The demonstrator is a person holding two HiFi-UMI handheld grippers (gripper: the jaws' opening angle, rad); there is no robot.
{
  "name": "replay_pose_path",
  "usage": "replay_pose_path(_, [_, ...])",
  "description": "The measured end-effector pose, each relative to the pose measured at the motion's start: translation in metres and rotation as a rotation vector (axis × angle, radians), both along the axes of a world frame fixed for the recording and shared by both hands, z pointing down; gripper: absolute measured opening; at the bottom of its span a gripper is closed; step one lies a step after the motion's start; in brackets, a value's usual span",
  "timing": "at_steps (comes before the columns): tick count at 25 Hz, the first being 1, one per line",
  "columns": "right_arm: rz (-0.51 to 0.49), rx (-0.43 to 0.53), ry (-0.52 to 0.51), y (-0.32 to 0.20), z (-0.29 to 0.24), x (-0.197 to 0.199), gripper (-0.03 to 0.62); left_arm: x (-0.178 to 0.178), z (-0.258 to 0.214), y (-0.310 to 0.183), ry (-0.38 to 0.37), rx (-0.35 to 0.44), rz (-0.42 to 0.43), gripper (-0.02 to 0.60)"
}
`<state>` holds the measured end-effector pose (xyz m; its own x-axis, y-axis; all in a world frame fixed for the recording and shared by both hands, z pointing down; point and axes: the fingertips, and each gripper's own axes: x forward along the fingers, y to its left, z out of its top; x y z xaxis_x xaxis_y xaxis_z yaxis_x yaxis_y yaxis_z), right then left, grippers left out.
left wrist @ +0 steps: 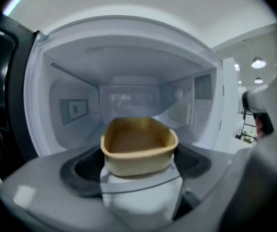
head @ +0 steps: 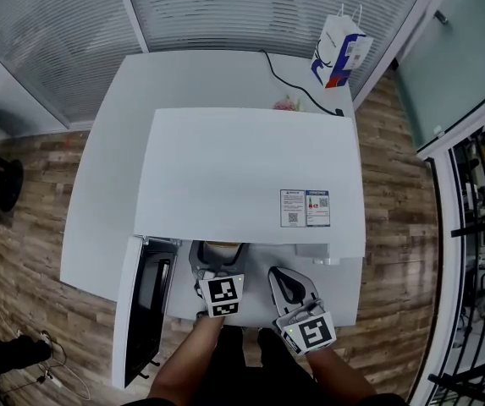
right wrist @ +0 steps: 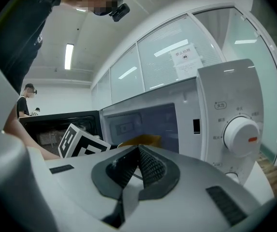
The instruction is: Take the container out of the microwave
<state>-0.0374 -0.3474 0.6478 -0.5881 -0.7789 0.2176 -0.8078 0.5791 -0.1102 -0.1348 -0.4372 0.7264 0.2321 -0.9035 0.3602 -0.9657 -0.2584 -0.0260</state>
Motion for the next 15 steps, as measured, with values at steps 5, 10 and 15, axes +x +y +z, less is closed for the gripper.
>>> replay_pose_path(5, [0.007,0.012,-0.006,0.003,-0.005,0.004,-0.002,-0.001,-0.006,0.009,-0.001,0.015,0.002,0.44])
replay_pose_path(10, [0.009,0.043,-0.006,0.006,-0.019,0.006,-0.002,-0.002,-0.017,0.025,0.021,0.014,-0.007,0.437])
replay_pose_path(15, [0.012,0.081,-0.008,0.011,-0.032,0.01,-0.002,-0.005,-0.032,0.046,0.032,0.026,-0.019,0.434])
